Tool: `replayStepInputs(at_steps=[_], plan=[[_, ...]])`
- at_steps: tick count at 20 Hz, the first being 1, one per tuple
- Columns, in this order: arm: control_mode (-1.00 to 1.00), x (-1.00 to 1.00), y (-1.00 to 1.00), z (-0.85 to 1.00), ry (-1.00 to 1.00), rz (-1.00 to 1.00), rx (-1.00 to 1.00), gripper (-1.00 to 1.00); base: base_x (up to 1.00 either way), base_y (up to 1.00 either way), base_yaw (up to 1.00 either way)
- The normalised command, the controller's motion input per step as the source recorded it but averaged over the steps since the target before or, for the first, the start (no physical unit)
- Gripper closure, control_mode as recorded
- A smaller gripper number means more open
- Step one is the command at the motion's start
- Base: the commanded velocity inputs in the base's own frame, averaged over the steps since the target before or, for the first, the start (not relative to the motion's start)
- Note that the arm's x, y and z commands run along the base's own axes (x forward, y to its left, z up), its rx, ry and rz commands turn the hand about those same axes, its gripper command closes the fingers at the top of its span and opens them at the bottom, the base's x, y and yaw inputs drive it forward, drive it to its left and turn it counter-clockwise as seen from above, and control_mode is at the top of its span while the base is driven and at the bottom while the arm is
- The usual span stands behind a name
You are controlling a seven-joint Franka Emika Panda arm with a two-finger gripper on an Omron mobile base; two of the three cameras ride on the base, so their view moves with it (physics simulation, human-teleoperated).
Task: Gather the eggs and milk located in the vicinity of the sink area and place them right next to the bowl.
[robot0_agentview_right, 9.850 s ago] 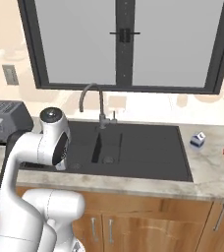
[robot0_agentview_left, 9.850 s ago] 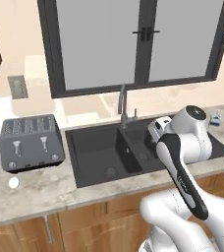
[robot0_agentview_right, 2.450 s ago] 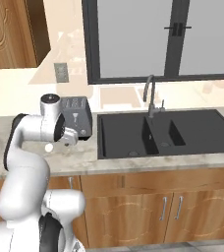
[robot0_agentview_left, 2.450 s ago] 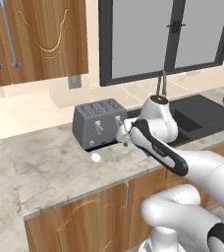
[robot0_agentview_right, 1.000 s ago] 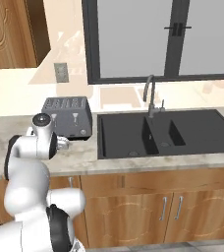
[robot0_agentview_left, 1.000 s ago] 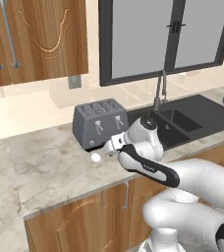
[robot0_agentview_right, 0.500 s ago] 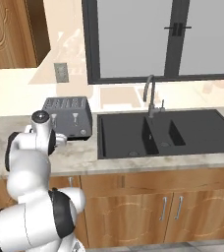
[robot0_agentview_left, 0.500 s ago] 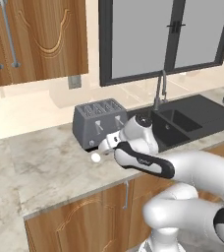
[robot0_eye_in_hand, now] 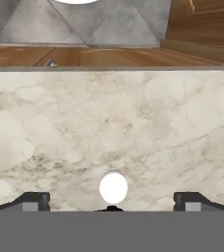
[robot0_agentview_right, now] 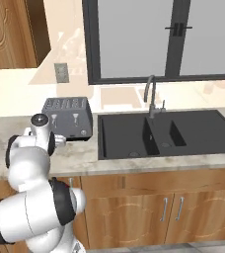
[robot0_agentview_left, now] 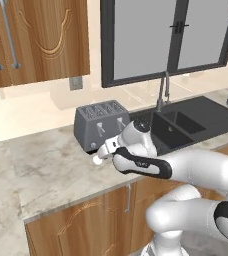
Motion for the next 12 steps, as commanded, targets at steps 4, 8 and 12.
replayStepInputs(at_steps=[4, 8, 12], plan=[[-1.0, 0.25, 0.05, -0.2, 0.0, 0.02, -0.01, -1.0, 0.0, 0.0, 0.0], [-1.0, 0.27, 0.2, -0.13, 0.0, 0.02, -0.02, -1.0, 0.0, 0.0, 0.0], [-1.0, 0.23, 0.29, -0.07, 0.0, 0.01, -0.04, -1.0, 0.0, 0.0, 0.0]])
